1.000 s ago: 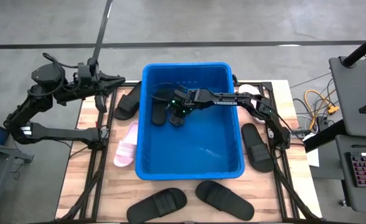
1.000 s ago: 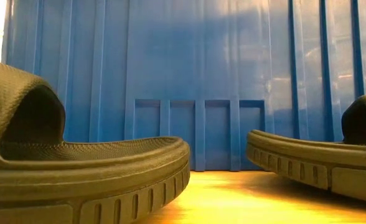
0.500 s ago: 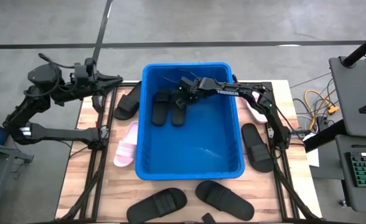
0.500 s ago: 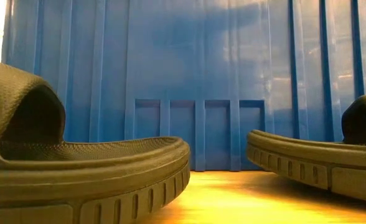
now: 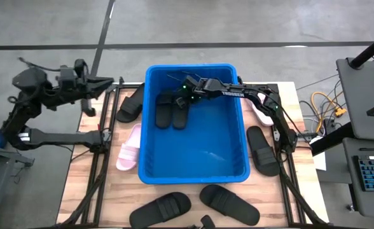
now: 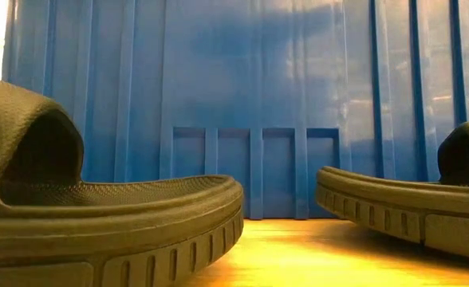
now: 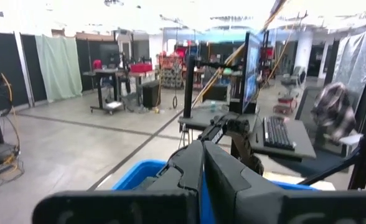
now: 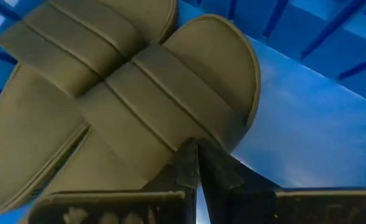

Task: Pick and place slides into bin
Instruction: Put the black slide into the blue bin, then put the pink slide into the blue bin

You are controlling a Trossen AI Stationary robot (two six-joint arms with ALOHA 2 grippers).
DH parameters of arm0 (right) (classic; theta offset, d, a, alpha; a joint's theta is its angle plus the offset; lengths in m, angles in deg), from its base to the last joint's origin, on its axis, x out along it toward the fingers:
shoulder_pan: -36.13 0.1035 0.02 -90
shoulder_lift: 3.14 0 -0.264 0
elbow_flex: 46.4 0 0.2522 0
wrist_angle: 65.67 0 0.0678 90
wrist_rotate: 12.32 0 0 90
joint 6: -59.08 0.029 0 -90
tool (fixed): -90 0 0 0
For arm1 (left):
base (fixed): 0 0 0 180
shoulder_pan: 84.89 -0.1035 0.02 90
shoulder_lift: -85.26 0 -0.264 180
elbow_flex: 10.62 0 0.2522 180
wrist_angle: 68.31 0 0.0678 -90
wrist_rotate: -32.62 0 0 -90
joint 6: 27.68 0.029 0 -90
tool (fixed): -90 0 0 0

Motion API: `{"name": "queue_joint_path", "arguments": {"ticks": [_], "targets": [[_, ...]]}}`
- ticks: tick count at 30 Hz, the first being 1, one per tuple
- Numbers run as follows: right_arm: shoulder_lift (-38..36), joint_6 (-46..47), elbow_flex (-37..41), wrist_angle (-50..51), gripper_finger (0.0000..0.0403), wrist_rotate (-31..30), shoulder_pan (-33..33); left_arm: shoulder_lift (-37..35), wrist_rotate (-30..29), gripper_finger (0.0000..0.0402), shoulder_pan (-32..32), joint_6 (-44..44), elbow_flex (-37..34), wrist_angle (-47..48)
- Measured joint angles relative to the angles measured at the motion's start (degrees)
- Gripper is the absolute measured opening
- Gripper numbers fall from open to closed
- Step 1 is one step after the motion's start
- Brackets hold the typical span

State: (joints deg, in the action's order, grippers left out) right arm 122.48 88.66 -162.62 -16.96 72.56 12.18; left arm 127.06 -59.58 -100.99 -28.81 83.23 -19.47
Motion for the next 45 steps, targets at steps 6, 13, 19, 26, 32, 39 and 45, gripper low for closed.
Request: {"name": "queue_joint_path", "arguments": {"ticks": [6, 13, 19, 26, 32, 39, 45], "targets": [[0.0, -0.96, 0.0, 0.56, 0.0008, -0.71, 0.0, -0.52, -0.04, 0.0, 0.02, 0.0, 0.01, -0.08], [-0.55, -1.77, -0.41, 0.01, 0.0008, -1.11, 0.33, -0.45, -0.02, 0.0, 0.0, -0.02, -0.11, -0.01], [-4.95, -6.51, -2.98, -3.19, 0.0008, -0.94, 1.8, -0.28, -0.02, 0.0, -0.02, 0.02, -0.77, -0.03], [-15.03, -13.58, -7.35, -4.17, 0.0008, 3.45, 3.8, -0.23, -0.17, 0.0, -0.02, 0.04, -0.96, -0.05], [-25.64, -23.89, -9.01, -4.28, 0.0008, 3.58, 5.57, -0.34, -0.53, 0.0, -0.02, 0.07, -0.96, -0.07], [-37.14, -24.97, -7.57, -4.34, 0.0008, 6.06, 5.65, -0.18, -1.49, 0.0, -0.02, 0.13, -0.96, -0.07], [-43.52, -24.31, -6.8, -2.6, 0.0008, 15.64, 7.43, -0.38, -1.55, 0.0, -0.02, 0.13, -0.96, -0.1]]}}
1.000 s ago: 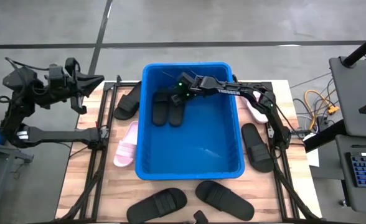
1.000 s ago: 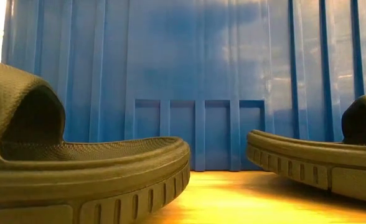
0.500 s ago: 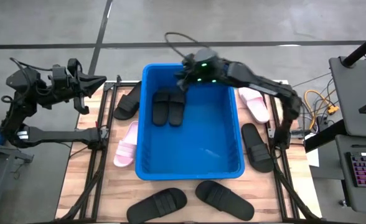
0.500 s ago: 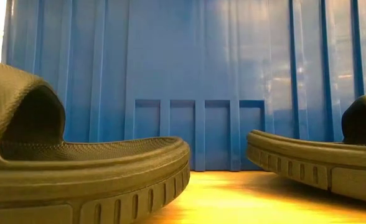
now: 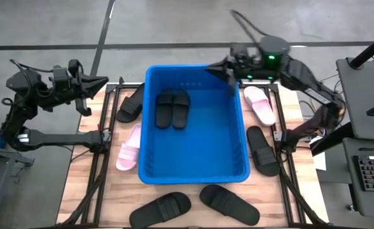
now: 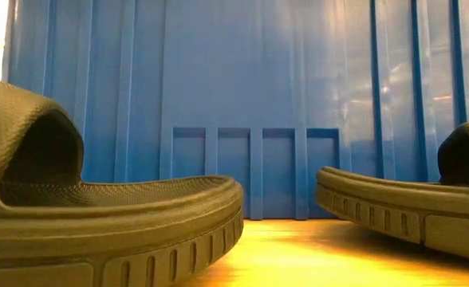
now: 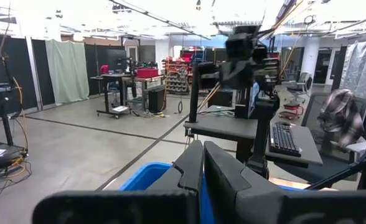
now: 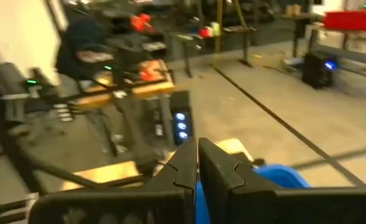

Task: Pick and place slides into bin
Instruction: Put the pink slide into the blue bin

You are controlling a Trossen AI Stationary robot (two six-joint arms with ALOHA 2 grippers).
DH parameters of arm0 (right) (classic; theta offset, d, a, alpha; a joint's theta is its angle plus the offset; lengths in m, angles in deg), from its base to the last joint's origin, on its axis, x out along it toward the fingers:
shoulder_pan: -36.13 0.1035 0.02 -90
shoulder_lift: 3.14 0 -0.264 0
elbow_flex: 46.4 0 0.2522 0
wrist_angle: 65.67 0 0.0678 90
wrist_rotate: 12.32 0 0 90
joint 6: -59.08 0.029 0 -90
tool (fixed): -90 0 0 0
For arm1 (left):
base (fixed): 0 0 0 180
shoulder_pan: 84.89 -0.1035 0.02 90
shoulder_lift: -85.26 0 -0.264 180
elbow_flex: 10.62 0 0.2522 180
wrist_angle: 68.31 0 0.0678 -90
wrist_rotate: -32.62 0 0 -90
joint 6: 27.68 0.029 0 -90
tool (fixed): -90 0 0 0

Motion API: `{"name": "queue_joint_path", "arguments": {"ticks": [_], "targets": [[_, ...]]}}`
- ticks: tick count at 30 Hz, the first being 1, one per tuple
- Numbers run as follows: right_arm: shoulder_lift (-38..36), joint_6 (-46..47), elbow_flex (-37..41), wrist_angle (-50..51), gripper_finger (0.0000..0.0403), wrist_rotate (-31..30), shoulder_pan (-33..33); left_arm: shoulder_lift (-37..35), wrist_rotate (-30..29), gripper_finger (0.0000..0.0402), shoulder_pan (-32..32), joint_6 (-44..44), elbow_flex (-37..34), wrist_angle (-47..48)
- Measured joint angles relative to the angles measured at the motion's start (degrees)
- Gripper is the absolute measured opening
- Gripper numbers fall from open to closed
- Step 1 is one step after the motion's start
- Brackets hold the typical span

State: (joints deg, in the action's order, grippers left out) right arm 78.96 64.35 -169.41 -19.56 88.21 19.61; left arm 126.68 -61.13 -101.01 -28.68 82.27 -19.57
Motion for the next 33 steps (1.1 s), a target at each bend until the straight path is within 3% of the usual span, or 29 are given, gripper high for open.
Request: {"name": "queue_joint_path", "arguments": {"ticks": [4, 8, 16, 20, 26, 30, 33], "targets": [[-3.71, -6.35, 0.13, 9.3, 0.0008, -1.08, 2.07, -0.23, 0.0, 0.0, 0.0, 0.0, 0.0, 0.01], [-6.53, -5.18, 1.31, 17.09, 0.0008, -7.45, 3.76, -0.24, 0.0, 0.0, 0.0, 0.0, 0.0, 0.02], [-18.16, -2.43, 14.64, 16.63, 0.0008, -16.51, 5.01, -0.37, -0.01, 0.0, 0.0, 0.01, 0.0, 0.04], [-26.47, 0.11, 26.05, 10.9, 0.0008, -17.0, 5.0, -0.6, -0.09, 0.0, 0.0, 0.02, 0.0, 0.06], [-38.22, 2.84, 42.07, -6.31, 0.0008, -17.21, 5.01, -0.58, -0.2, 0.0, 0.0, 0.0, 0.0, 0.02], [-42.68, 3.27, 49.27, -16.45, 0.0008, -17.22, 5.01, -0.36, -0.22, 0.0, 0.0, -0.07, 0.0, 0.02], [-43.64, 3.27, 52.3, -17.63, 0.0008, -17.22, 4.99, -0.25, -0.2, 0.0, 0.0, -0.11, 0.0, 0.02]]}}
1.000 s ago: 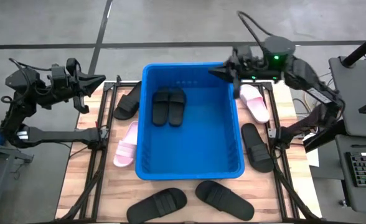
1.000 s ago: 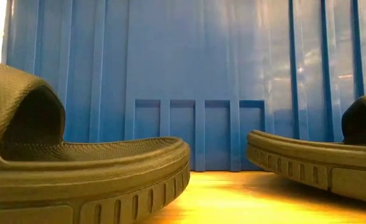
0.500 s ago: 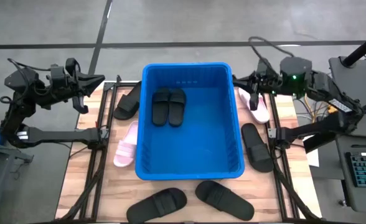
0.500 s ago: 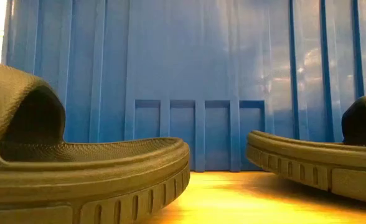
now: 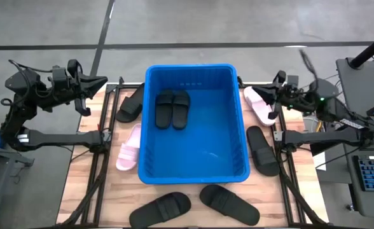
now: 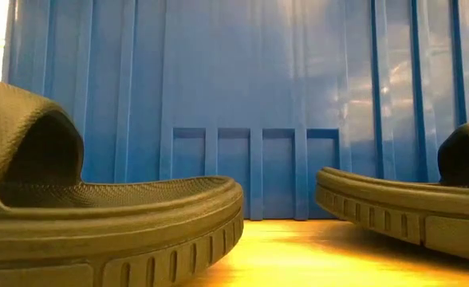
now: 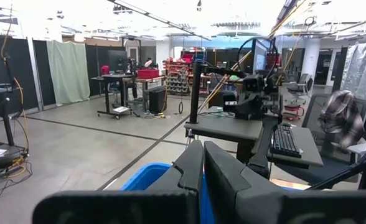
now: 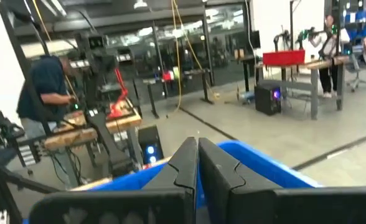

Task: Pick and place slides into bin
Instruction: Put the pink slide into the blue bin

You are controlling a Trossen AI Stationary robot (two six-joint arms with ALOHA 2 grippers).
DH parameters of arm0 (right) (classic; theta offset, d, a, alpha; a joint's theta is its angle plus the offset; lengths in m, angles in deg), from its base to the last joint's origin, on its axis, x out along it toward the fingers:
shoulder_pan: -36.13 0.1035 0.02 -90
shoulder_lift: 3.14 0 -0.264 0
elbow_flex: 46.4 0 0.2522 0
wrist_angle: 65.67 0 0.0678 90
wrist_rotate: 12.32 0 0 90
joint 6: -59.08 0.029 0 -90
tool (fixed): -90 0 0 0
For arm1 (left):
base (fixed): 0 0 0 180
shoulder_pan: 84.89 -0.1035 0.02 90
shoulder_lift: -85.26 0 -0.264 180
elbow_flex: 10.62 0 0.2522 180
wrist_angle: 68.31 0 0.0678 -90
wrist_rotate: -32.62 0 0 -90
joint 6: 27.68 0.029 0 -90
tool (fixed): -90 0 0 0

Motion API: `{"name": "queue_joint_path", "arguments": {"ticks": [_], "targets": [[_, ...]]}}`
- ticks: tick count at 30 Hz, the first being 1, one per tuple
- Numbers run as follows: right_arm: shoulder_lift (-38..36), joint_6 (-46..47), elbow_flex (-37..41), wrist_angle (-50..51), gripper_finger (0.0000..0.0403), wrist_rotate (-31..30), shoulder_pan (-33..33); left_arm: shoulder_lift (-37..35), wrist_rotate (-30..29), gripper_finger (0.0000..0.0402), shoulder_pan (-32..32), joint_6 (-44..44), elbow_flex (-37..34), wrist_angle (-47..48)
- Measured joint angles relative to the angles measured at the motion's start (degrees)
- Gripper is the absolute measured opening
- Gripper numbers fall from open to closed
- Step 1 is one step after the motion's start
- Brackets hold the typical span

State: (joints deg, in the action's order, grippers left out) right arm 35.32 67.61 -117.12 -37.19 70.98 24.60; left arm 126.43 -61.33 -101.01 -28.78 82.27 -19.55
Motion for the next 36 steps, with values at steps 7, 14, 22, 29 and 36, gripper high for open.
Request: {"name": "queue_joint_path", "arguments": {"ticks": [7, 14, 22, 29, 36], "targets": [[0.54, 1.12, 2.71, -4.08, 0.0008, 2.84, 0.0, 0.3, -1.14, 0.0, 0.02, -0.07, 0.0, 0.0], [3.75, 0.88, -0.12, -4.69, 0.0014, 13.48, 0.38, 0.71, -1.22, 0.0, 0.02, -0.04, 0.0, 0.15], [9.02, -0.1, -7.24, 0.66, 0.0101, 19.28, 4.02, 1.14, -1.29, 0.0, 0.02, -0.04, -0.02, 0.17], [13.49, 4.14, -17.7, 16.41, 0.0181, 19.19, 5.31, 0.77, -1.81, 0.0, 0.0, -0.04, -0.02, 0.22], [15.17, 4.46, -25.3, 24.16, 0.0193, 19.09, 5.66, 0.28, -4.09, 0.0, 0.0, -0.17, -0.02, 0.33]]}}
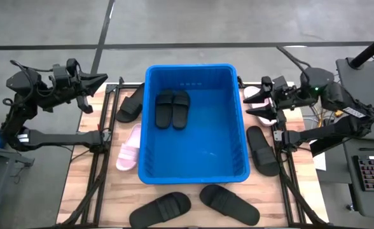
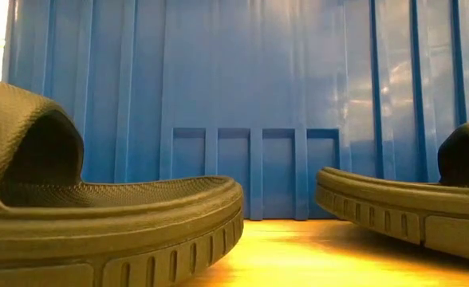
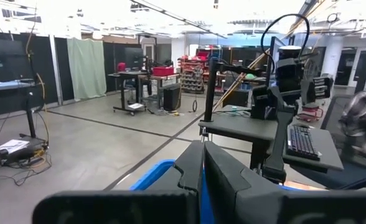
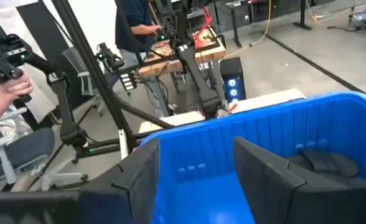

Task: Pick and place slides into bin
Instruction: Put the pink slide into the blue bin

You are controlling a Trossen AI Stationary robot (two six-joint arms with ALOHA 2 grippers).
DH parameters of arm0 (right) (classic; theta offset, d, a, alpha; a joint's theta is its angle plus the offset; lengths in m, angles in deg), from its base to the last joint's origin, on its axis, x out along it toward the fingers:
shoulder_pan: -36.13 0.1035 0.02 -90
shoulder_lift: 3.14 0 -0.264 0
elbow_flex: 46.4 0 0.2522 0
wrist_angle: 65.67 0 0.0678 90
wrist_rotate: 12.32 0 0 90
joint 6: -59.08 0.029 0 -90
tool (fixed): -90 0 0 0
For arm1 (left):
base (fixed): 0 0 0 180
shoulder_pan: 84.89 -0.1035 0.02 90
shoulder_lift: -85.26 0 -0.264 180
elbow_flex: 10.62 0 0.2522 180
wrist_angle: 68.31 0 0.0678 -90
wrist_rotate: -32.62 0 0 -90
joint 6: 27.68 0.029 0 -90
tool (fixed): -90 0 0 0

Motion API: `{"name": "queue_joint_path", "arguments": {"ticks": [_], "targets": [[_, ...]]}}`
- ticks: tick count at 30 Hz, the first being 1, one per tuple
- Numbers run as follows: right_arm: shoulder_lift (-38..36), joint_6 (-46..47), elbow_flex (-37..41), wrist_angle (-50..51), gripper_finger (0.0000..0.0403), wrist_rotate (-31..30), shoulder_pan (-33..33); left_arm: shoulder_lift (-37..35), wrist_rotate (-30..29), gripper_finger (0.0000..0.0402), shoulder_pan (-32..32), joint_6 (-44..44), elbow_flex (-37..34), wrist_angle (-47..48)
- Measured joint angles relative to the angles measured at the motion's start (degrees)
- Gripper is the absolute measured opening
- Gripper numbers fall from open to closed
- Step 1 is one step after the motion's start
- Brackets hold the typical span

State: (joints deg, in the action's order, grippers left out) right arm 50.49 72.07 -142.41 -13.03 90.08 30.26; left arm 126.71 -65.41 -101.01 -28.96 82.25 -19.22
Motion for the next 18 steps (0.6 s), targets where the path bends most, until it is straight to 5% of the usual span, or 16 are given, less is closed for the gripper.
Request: {"name": "queue_joint_path", "arguments": {"ticks": [8, 18], "targets": [[-0.4, 2.41, -2.78, 10.82, 0.0194, -4.21, 0.0, 0.64, 0.0, 0.0, 0.0, 0.0, -0.02, 0.0], [-0.62, 17.26, -2.33, 34.77, 0.0194, -40.39, -0.02, 2.18, -0.02, 0.0, 0.0, -1.39, -0.02, -0.26]]}}
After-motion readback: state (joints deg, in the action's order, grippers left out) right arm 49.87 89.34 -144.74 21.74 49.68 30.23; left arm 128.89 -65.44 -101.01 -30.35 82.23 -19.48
